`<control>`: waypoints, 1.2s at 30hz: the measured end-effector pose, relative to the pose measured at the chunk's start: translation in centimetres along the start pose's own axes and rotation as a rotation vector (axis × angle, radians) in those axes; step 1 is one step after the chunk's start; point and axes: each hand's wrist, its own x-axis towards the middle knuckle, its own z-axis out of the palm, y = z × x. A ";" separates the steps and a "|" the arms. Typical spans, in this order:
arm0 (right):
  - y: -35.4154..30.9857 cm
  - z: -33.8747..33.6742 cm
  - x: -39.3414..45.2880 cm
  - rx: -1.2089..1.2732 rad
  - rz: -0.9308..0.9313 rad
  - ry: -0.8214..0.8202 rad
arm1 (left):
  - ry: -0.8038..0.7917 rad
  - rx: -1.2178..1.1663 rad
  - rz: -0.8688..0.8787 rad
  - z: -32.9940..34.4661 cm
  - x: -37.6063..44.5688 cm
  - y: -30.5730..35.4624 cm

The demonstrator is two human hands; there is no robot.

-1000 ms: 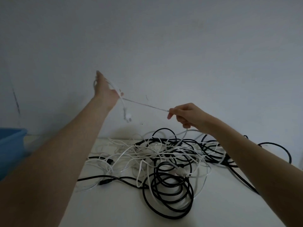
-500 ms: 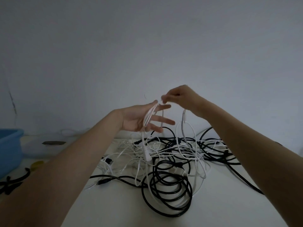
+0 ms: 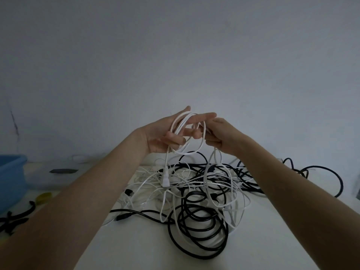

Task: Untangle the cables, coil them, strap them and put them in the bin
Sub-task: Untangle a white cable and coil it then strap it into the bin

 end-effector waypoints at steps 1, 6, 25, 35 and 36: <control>0.3 0.1 0.0 -0.005 0.013 0.031 | -0.012 -0.006 0.006 0.0 -0.1 0.0; 0.5 0.2 -0.1 0.293 0.084 -0.146 | 0.066 -0.118 0.079 -0.2 -0.3 0.3; -0.1 2.0 1.0 0.499 0.120 0.175 | 0.691 -0.262 0.372 1.6 2.6 0.2; -1.7 -0.4 0.3 0.130 0.133 -0.045 | 0.690 0.257 0.098 0.6 1.1 -0.1; -1.9 -0.5 0.2 0.081 0.133 -0.052 | 0.679 0.315 0.070 0.8 0.9 0.0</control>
